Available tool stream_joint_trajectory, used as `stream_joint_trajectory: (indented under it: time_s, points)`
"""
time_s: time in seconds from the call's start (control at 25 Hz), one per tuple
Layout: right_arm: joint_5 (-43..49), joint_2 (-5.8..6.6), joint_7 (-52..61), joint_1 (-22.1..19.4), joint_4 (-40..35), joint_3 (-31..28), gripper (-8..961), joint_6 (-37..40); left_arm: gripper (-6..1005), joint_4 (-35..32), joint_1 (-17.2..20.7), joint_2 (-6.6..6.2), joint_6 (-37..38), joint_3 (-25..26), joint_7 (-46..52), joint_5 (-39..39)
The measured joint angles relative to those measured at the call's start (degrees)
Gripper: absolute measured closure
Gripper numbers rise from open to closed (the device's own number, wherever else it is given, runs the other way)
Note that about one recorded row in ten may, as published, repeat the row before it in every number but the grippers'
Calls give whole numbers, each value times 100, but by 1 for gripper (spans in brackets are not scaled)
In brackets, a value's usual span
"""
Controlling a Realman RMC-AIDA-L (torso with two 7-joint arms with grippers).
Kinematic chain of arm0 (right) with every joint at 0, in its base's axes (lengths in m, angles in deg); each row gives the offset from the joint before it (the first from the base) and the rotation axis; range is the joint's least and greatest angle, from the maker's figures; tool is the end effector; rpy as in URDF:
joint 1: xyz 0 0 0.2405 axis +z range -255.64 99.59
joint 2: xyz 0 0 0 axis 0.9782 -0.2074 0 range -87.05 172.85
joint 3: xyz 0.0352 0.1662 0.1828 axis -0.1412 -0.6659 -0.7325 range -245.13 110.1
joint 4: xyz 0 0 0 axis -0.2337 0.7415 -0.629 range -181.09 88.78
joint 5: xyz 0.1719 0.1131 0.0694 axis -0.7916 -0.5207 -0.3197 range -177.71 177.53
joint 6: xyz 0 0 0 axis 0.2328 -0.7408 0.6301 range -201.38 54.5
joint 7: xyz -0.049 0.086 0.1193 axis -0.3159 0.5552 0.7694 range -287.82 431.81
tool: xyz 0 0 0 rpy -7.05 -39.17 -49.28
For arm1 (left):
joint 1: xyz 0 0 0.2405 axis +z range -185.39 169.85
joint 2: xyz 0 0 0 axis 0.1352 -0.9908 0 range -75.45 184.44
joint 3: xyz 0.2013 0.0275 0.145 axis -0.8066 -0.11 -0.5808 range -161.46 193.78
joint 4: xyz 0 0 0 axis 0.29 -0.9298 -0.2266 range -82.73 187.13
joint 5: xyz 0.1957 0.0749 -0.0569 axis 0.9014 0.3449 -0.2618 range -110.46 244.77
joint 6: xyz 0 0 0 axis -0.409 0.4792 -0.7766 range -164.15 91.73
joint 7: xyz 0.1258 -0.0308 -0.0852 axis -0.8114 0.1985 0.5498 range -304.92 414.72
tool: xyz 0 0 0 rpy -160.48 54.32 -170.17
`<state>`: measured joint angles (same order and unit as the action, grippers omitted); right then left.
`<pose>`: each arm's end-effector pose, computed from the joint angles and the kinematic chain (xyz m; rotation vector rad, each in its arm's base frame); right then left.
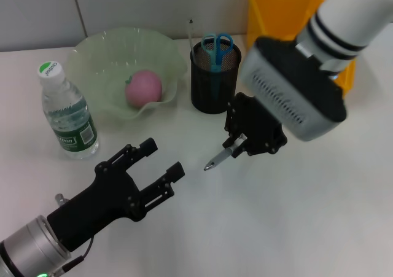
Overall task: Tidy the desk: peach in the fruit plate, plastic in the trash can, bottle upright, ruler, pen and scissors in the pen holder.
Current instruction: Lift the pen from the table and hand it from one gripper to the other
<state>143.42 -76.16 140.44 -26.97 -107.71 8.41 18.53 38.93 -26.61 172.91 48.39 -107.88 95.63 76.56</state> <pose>0.1216 0.3820 -0.0341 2.8108 1.0605 0.5711 -0.2568 0.2491 -0.0865 -2.3667 -0.6127 -1.2169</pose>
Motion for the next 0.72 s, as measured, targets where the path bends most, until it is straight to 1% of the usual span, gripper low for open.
stream_joint_trajectory:
  time_s: [0.08, 0.12, 0.16, 0.28, 0.32, 0.36, 0.44, 0.52, 0.56, 0.64, 0.68, 0.72]
  points:
    - [-337, 1, 137, -182, -241, -278, 833, 167, 244, -1, 12, 2, 48, 56, 0, 0]
    - [-686, 6, 286, -355, -405, -561, 833, 283, 245, -2, 31, 3, 87, 111, -2, 0]
    - [-686, 6, 286, -355, -405, -561, 833, 283, 245, -2, 31, 3, 87, 111, -2, 0]
    - [-1181, 6, 551, -572, -526, -1032, 832, 392, 245, -7, 22, 5, 126, 132, -6, 6]
    - [-1486, 6, 783, -702, -546, -1372, 832, 472, 245, -10, 1, -1, 209, 133, -6, 27]
    - [-1486, 6, 783, -702, -546, -1372, 832, 472, 245, -10, 1, -1, 209, 133, -6, 27]
    - [-1709, 6, 928, -829, -498, -1669, 832, 555, 245, 7, -6, -11, 312, 135, -6, 39]
    - [-1918, 1, 1096, -1069, -424, -1891, 832, 581, 245, 38, -6, -17, 375, 135, -8, 40]
    - [-1918, 1, 1096, -1069, -424, -1891, 832, 581, 245, 54, -6, -20, 394, 135, -11, 41]
    - [-2068, -4, 1277, -1268, -390, -1992, 832, 581, 245, 65, -7, -21, 416, 135, -42, 46]
    - [-2068, -4, 1277, -1268, -390, -1992, 833, 581, 245, 67, -6, -21, 437, 135, -62, 47]
    - [-2205, -4, 1331, -1379, -349, -2041, 833, 580, 245, 70, 9, -21, 487, 135, -89, 42]
